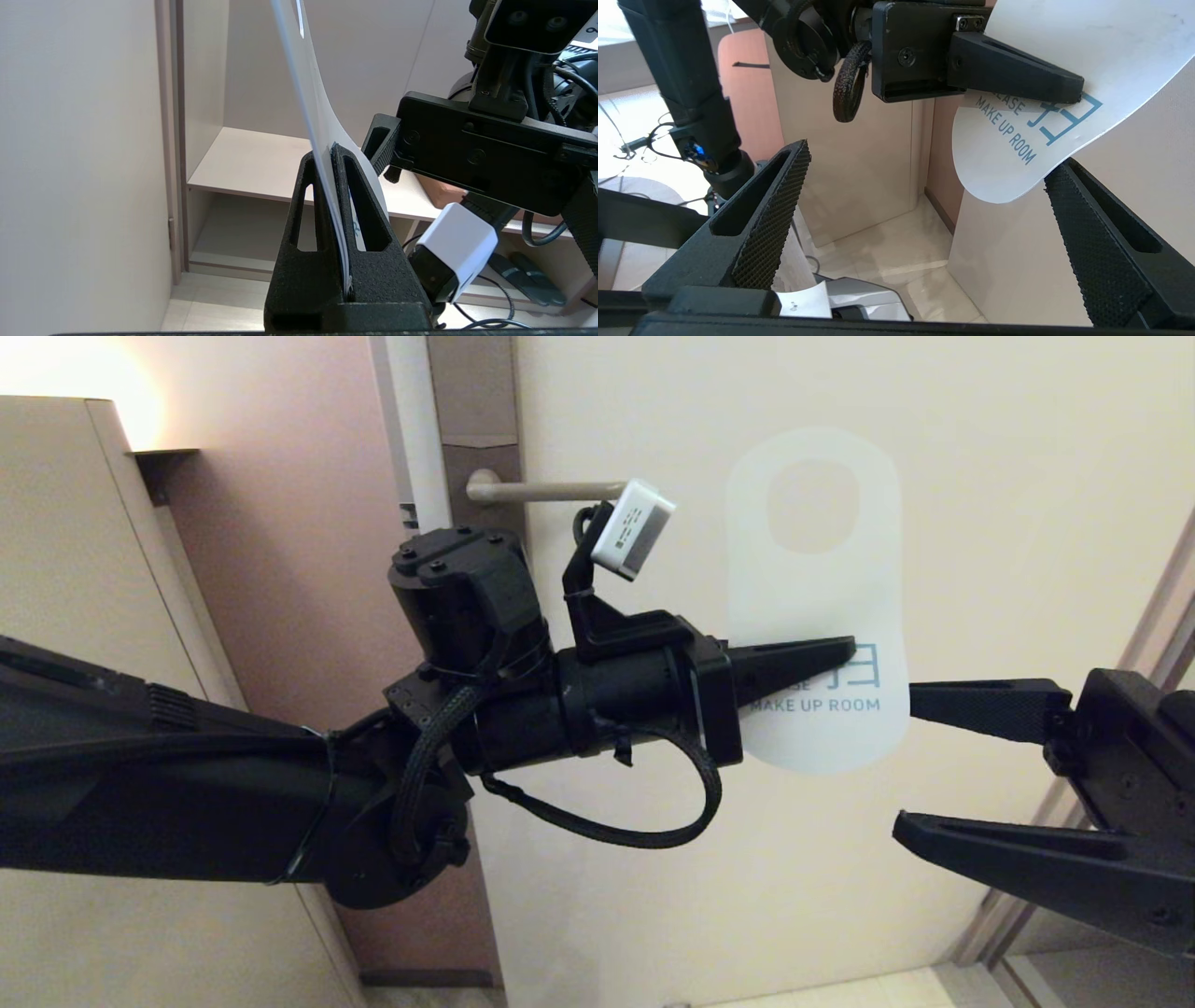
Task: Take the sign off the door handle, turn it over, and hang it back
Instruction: Hand it to the other hand
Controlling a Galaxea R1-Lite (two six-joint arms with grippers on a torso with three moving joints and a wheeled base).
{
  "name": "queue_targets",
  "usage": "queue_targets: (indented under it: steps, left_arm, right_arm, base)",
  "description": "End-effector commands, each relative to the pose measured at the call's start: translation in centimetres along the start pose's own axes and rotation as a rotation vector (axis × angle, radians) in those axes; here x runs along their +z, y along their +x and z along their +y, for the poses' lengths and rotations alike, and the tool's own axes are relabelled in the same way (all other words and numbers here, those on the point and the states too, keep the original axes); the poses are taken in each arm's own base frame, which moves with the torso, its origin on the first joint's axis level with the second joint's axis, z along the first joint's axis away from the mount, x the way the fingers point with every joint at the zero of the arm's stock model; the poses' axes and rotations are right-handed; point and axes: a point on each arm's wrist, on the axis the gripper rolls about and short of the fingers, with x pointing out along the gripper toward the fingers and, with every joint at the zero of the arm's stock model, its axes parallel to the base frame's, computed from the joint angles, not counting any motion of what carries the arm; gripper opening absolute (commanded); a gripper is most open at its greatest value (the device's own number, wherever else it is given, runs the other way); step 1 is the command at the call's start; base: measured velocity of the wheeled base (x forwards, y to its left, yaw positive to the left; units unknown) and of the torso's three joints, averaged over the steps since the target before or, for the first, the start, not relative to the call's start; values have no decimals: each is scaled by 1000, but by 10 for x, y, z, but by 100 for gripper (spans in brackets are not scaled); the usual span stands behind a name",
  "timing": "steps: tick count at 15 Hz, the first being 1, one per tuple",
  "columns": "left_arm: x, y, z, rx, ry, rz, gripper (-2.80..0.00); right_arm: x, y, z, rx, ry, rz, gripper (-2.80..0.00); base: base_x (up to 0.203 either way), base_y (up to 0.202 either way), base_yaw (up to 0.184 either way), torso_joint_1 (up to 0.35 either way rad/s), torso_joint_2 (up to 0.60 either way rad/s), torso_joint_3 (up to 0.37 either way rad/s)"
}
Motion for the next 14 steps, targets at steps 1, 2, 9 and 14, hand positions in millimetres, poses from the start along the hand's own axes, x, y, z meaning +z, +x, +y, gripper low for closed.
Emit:
queue_targets:
  steps: [1,2,9,14]
  left_arm:
    - [-4,0,4,4,-8,6,-280]
    - [-4,0,5,7,-7,5,-280]
    - [-1,-2,-3,-25,31,-30,-280]
    - [1,-10,-13,-81,48,-19,-280]
  right_arm:
    - [-1,2,-1,2,1,6,0]
    - [-2,3,-2,2,1,8,0]
    - [-7,4,-4,-10,7,25,0]
    - [-8,5,-7,-22,10,31,0]
  base:
    - [0,0,0,0,0,0]
    - [0,0,0,0,0,0]
    - [0,0,0,0,0,0]
    - [0,0,0,0,0,0]
